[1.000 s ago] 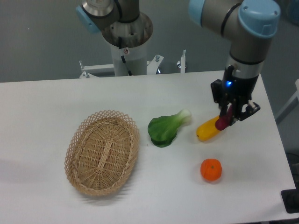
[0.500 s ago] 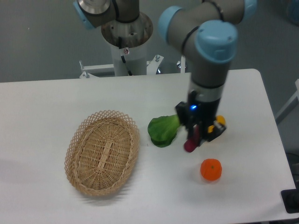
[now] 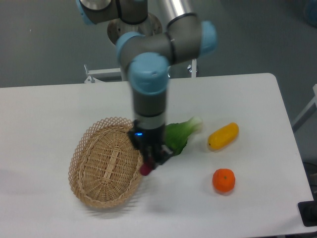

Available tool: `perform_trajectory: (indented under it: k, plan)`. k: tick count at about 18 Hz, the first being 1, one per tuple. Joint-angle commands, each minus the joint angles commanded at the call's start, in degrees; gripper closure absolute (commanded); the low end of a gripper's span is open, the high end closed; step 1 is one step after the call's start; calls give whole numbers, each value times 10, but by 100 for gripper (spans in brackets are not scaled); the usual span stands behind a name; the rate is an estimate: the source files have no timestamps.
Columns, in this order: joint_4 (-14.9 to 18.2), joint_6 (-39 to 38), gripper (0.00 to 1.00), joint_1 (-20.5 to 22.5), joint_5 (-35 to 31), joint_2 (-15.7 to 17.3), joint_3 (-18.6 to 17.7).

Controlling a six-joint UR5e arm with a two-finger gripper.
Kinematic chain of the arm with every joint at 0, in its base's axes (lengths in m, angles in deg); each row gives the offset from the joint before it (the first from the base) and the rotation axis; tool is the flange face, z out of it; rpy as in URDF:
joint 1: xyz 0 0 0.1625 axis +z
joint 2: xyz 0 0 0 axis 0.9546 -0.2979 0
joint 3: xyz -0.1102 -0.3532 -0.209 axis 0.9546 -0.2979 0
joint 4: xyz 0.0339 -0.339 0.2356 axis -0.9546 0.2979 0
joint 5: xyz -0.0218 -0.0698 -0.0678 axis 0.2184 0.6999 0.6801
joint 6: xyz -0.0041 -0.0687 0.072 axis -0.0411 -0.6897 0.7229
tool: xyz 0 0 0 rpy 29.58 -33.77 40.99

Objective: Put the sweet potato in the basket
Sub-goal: 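Carry the sweet potato over the bok choy toward the wicker basket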

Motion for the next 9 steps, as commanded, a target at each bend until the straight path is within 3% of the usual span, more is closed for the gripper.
perform_trajectory:
  k: [2, 9]
  plan:
    - [-15, -19, 61, -14, 0, -2, -12]
    - [-17, -20, 61, -47, -7, -31, -46]
